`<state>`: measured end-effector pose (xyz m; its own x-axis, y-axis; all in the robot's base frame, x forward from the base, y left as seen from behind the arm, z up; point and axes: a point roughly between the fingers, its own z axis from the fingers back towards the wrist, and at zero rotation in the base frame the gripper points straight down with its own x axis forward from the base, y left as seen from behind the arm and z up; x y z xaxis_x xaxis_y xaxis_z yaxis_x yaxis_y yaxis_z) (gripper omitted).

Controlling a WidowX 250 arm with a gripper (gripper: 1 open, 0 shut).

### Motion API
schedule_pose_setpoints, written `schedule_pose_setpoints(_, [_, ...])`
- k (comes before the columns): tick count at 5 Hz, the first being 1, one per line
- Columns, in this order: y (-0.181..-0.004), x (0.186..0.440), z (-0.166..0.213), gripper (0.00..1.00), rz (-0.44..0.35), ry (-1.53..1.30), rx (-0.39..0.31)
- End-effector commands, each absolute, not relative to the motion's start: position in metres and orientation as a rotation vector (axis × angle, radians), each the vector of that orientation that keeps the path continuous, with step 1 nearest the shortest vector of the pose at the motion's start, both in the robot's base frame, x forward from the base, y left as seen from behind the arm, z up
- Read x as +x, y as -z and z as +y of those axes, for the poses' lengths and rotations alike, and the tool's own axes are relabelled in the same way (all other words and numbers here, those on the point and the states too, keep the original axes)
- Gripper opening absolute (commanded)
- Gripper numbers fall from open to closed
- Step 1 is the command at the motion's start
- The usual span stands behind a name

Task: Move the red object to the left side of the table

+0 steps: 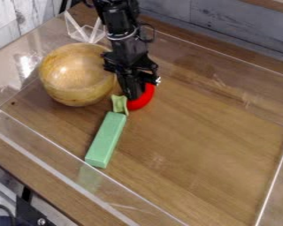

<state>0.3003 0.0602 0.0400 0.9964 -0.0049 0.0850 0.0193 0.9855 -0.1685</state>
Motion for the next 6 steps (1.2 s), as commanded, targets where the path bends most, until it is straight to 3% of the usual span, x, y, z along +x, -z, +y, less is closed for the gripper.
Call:
schedule_pose_setpoints(1, [-0.067,0.307,0.069,0.00,-0.154,0.008,-0.145])
schedule_pose_setpoints(6, [-0.102,0.301,0.095,0.00,-0.165,-0.029,-0.131])
